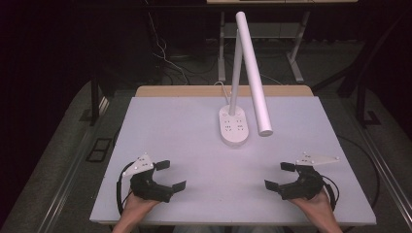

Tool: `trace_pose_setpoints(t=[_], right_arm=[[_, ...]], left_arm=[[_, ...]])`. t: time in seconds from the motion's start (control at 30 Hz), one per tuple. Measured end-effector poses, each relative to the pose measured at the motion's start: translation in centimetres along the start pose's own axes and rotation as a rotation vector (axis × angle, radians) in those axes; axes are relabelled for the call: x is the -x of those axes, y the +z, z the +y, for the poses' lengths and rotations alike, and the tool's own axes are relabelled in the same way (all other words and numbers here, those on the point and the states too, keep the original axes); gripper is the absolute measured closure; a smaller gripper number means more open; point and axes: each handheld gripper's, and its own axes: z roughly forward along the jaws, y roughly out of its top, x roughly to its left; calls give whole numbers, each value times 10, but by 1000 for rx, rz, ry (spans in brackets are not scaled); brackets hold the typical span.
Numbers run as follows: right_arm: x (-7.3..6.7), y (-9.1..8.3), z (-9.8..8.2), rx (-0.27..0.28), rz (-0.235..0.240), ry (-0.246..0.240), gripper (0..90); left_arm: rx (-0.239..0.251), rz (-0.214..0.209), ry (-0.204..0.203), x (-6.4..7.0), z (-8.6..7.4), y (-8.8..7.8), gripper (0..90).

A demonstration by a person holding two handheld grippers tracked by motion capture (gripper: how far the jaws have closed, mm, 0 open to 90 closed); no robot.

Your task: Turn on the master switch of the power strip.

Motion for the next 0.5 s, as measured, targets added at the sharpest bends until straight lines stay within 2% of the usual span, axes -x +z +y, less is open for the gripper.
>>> trace_pose_setpoints(t=[0.2, 0.5], right_arm=[[2, -1, -1, -7, -10, -2, 2], [5, -3, -2, -15, -16, 6, 2]], left_arm=[[-8, -2, 16, 2, 0, 1, 0], [-21, 5, 12, 2, -1, 2, 0]])
